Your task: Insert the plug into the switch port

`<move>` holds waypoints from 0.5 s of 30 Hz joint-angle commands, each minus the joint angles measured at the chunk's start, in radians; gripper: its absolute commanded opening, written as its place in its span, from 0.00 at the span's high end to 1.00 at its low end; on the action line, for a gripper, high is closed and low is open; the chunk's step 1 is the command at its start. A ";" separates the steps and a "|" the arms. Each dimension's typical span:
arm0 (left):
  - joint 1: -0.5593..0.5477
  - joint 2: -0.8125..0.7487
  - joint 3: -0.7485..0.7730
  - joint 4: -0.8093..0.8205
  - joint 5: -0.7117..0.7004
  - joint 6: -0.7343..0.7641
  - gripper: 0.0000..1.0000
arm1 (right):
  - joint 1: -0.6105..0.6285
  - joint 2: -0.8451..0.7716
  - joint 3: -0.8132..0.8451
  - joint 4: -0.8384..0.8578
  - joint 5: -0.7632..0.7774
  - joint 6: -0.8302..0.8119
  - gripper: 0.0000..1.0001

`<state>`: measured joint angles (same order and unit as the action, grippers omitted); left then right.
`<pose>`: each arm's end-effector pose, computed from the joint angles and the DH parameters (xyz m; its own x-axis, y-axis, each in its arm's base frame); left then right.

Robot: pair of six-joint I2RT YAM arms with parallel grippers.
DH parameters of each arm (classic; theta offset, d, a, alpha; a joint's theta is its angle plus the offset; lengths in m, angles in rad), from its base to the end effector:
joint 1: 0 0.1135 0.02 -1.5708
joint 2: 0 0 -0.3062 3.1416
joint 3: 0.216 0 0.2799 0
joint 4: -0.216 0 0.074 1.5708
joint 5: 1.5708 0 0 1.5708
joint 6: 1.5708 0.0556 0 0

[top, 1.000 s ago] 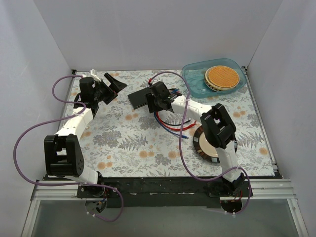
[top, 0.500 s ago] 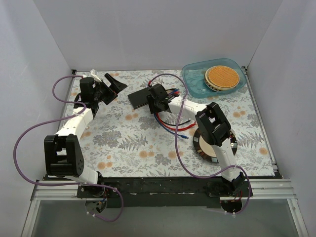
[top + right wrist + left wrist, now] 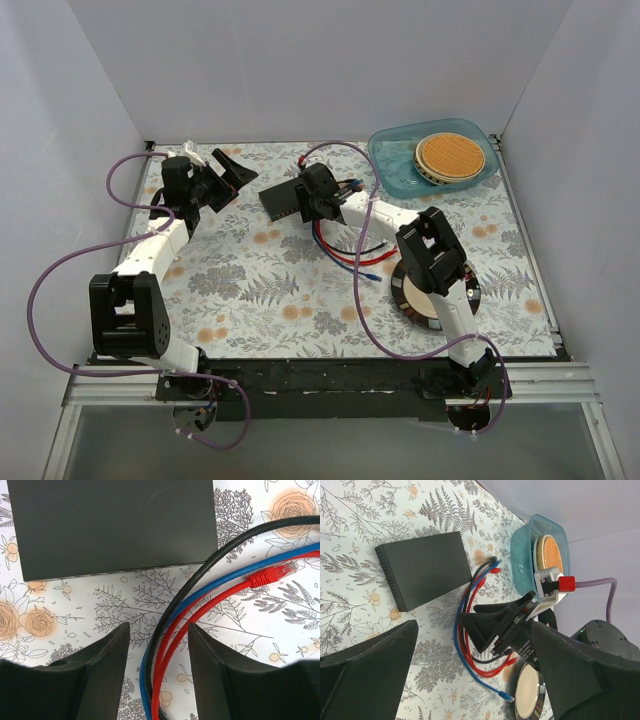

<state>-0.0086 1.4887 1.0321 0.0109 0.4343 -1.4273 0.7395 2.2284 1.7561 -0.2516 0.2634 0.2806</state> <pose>0.3788 -0.0267 0.2983 -0.4451 -0.8940 0.0505 -0.3712 0.1329 -0.9190 0.4335 0.3758 0.2003 -0.6105 -0.1949 -0.7677 -0.3512 0.9354 0.0418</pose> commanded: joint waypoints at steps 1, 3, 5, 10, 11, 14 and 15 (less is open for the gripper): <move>0.002 -0.022 0.026 -0.005 0.017 0.019 0.02 | -0.002 0.020 0.065 0.041 0.013 -0.017 0.43; 0.004 -0.019 0.028 -0.005 0.023 0.019 0.02 | -0.003 0.037 0.085 0.028 0.033 -0.020 0.43; 0.002 -0.018 0.026 -0.005 0.023 0.021 0.02 | -0.005 0.040 0.091 0.037 0.031 -0.020 0.43; 0.002 -0.005 0.028 -0.005 0.030 0.024 0.02 | -0.018 0.086 0.150 -0.012 0.042 -0.009 0.47; 0.004 -0.002 0.029 -0.005 0.032 0.025 0.02 | -0.020 0.091 0.157 -0.018 0.039 -0.005 0.49; 0.004 -0.002 0.031 -0.005 0.029 0.028 0.02 | -0.031 0.091 0.146 -0.011 0.030 0.008 0.51; 0.002 -0.001 0.032 -0.005 0.029 0.028 0.02 | -0.031 0.091 0.138 -0.011 0.033 0.009 0.51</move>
<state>-0.0086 1.4986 1.0321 0.0067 0.4500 -1.4162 0.7242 2.3127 1.8652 -0.2665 0.2821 0.2771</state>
